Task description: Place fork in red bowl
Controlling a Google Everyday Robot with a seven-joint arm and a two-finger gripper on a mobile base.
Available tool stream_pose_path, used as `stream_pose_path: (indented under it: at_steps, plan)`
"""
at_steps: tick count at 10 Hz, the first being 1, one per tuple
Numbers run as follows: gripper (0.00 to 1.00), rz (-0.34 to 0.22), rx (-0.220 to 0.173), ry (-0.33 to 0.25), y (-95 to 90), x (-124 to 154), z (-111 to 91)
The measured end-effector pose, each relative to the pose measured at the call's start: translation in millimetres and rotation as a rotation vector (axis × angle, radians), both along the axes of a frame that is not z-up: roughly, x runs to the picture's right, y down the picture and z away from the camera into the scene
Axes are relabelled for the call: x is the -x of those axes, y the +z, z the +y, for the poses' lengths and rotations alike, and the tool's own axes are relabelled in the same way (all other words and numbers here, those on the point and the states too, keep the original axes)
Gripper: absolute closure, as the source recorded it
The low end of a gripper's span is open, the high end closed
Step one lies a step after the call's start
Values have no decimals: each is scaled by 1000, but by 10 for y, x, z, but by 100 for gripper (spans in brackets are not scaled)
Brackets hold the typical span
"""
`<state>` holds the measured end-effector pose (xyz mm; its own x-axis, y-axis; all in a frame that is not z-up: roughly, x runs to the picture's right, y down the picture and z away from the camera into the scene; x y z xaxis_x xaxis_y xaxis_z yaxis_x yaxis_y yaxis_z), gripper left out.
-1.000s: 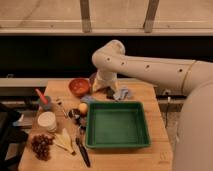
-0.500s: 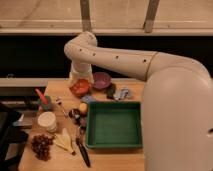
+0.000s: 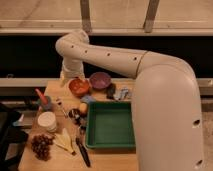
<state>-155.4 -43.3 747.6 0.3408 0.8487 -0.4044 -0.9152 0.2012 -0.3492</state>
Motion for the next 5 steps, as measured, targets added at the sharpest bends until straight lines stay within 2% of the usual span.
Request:
stream_pose_path:
  at_steps: [2, 5]
  plan:
    - [26, -17, 13, 6, 48, 46, 48]
    - [26, -59, 51, 33, 365, 189, 305]
